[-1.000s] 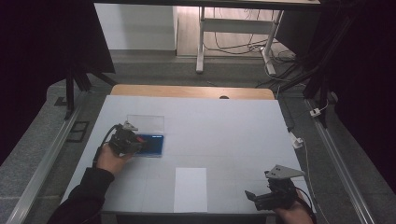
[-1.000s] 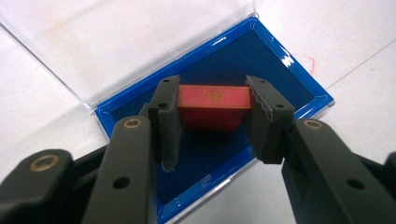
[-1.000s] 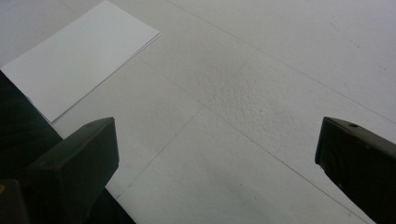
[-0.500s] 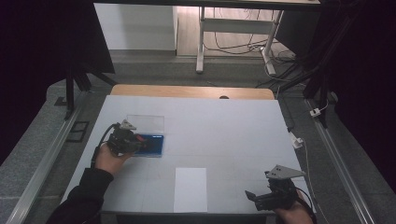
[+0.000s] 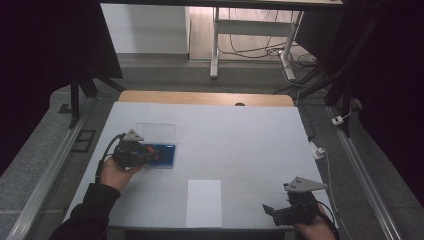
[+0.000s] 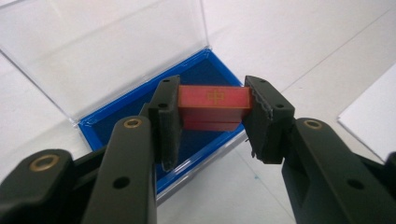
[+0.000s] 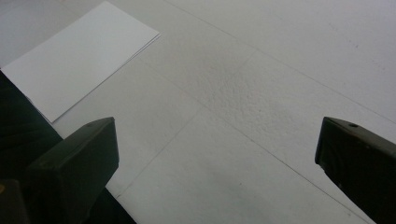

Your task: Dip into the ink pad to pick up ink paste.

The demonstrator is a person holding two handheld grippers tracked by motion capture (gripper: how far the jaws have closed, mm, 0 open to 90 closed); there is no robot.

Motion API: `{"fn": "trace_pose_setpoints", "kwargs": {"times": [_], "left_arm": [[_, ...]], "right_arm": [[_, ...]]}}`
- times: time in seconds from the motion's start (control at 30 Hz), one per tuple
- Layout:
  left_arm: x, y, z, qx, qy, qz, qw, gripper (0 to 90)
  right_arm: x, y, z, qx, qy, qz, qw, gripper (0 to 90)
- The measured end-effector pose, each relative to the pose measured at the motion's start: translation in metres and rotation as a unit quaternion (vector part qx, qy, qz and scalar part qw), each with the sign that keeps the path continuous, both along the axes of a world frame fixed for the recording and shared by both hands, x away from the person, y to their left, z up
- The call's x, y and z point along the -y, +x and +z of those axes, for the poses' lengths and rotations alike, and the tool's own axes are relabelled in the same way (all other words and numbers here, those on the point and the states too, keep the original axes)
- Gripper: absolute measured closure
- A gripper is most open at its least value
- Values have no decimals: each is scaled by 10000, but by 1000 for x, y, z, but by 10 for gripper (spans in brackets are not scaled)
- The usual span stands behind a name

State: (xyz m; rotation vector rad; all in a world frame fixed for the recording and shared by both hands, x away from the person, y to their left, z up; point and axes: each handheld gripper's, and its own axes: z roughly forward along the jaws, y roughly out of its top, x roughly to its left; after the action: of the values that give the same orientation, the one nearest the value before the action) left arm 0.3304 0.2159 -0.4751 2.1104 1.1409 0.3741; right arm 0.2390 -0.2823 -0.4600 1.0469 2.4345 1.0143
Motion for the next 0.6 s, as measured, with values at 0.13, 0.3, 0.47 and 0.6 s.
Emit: {"fn": "trace_pose_setpoints", "kwargs": {"times": [0.13,0.3,0.47,0.6], "left_arm": [[2,-4,3,44,-99,-87,9999,581],[5,-9,6,64,-191,-196,9996,581],[8,-14,8,73,-239,-273,9993,581],[11,-18,10,75,-293,-330,9990,581]], "right_arm": [[0,0,0,1,0,2,10000,1],[1,0,0,-1,20,-5,10000,1],[0,0,0,-1,21,0,10000,1],[0,0,0,-4,24,-3,10000,1]]}}
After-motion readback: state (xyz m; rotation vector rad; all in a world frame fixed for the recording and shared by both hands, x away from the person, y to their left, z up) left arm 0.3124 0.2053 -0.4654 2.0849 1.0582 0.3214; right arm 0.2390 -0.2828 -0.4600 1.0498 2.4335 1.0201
